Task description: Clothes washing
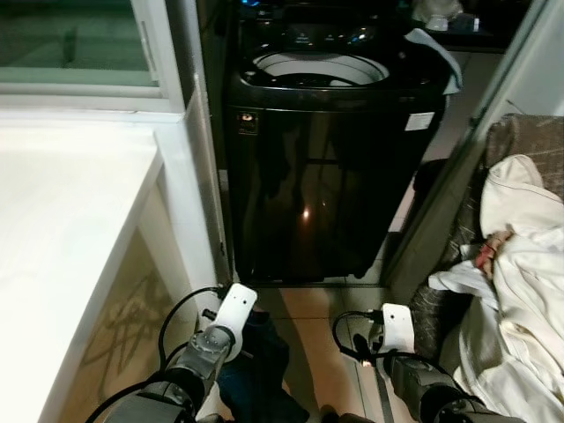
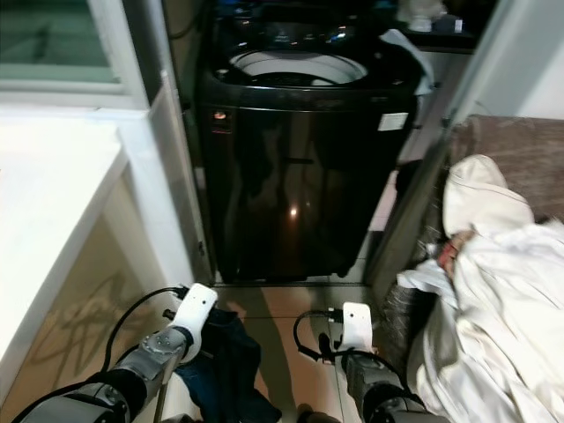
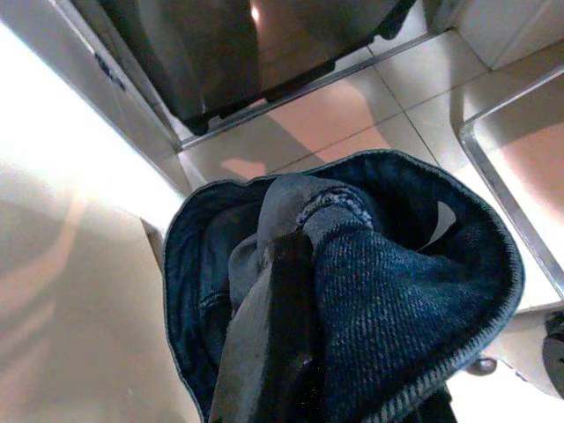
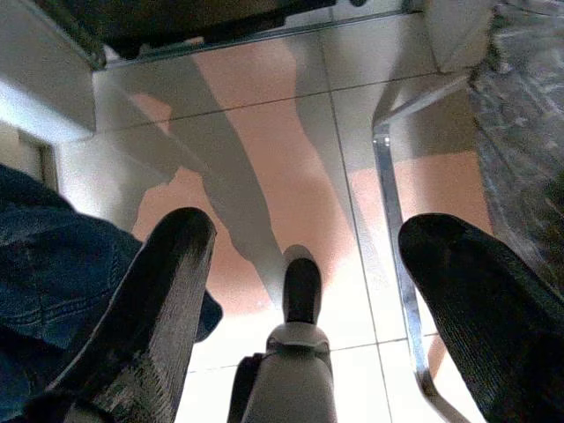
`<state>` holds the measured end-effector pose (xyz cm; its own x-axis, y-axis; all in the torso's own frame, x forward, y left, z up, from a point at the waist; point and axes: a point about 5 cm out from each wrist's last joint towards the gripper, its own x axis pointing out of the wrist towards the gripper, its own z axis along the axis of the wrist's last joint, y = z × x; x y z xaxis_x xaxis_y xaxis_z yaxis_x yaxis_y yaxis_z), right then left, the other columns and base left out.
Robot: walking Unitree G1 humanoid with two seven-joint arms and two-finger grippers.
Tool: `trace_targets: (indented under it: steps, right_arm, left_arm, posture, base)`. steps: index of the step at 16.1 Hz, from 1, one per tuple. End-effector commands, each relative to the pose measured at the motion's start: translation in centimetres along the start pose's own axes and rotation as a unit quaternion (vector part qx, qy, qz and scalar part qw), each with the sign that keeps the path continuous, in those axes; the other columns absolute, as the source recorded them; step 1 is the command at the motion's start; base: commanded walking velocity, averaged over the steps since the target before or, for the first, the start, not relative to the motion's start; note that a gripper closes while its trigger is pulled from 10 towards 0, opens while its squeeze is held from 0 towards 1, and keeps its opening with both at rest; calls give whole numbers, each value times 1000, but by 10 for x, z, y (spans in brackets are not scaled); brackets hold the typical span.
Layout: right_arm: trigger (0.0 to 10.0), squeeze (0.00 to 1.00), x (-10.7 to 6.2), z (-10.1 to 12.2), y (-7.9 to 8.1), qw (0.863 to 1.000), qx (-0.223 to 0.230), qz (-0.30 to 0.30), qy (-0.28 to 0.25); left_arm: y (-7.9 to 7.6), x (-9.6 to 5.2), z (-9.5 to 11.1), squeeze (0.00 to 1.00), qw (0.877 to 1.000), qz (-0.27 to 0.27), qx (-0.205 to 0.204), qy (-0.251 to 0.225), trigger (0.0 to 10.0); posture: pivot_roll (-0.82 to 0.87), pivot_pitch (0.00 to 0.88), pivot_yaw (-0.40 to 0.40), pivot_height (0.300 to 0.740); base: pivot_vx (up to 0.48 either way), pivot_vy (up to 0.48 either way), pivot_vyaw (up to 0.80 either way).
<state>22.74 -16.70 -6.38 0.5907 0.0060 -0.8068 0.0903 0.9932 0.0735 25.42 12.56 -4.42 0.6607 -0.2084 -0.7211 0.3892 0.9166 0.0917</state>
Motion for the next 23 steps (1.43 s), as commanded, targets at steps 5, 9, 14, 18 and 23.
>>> trace_targets:
  steps: [5,9,14,18,23]
  right_arm:
    - [10000,0,-3,55,-6,987,-75,-35,-137]
    - [10000,0,-43,183,-2,915,-39,-38,-399]
    - [10000,0,-136,291,16,756,-17,-39,-653]
    - [10000,0,-134,296,20,773,13,-28,-633]
    - [10000,0,-136,297,24,772,9,-20,-635]
  left_arm:
    - [5,2,38,0,996,24,35,-79,0]
    - [40,-35,179,0,929,84,58,-357,0]
    - [52,-147,304,0,772,127,126,-610,0]
    - [56,-131,288,0,808,122,87,-570,0]
    - [45,-124,282,0,824,111,83,-550,0]
  posture:
    - [-79,1,3,740]
    - [-75,0,6,740]
    - [-67,0,7,740]
    - [-60,0,6,740]
    - [-60,0,3,740]
  base:
    - [0,0,0]
    - [0,0,0]
    - [0,0,0]
    - [462,0,0]
    - [470,0,0]
